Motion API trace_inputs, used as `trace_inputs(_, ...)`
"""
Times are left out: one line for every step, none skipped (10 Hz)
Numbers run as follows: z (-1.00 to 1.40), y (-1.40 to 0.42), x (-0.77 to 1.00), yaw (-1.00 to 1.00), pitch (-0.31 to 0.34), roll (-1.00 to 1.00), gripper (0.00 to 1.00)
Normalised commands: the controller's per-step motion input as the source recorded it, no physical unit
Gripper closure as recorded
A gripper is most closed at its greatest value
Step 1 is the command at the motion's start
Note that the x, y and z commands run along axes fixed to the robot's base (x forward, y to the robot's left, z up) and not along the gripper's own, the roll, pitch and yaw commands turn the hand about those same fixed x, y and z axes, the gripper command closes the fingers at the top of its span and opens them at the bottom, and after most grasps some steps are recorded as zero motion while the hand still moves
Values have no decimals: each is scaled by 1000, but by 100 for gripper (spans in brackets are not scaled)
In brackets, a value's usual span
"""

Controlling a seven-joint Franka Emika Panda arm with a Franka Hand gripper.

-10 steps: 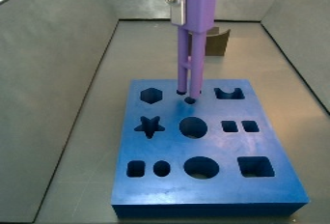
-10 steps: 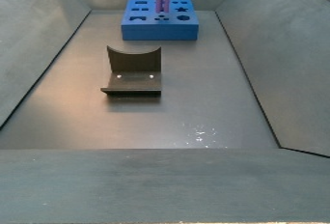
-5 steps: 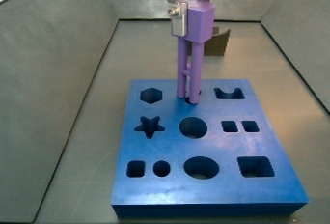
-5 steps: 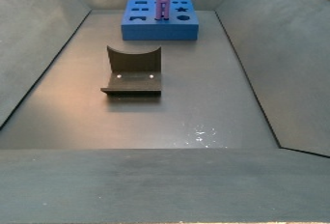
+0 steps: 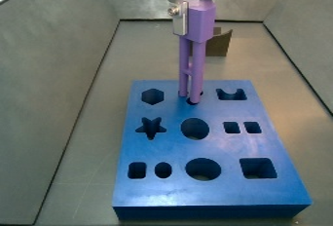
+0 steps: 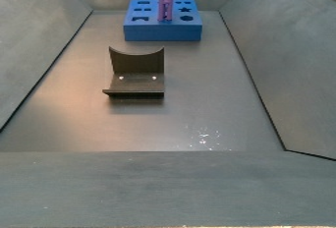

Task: Pick up the 3 prong object. Move up. Move to above the board. Insert the 3 prong object.
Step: Insert the 3 prong object.

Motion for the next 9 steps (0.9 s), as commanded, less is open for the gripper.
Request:
trace_inputs(-343,114,-97,-551,0,89,100)
trace_inputs(-223,11,-40,-566,1,96,100)
trace_inputs(-351,3,-80,-740,0,81,100)
trace_inputs(0,0,-83,-209,0,0,100)
trace_inputs(0,-17,0,0,0,0,100)
trace_inputs(-534,-180,29,-151,0,184,100)
trace_inputs(-589,-134,0,-203,0,191,100)
trace_inputs(-474,-51,0,-477,0,146,100)
trace_inputs(-480,-40,0,-297,0,149,100)
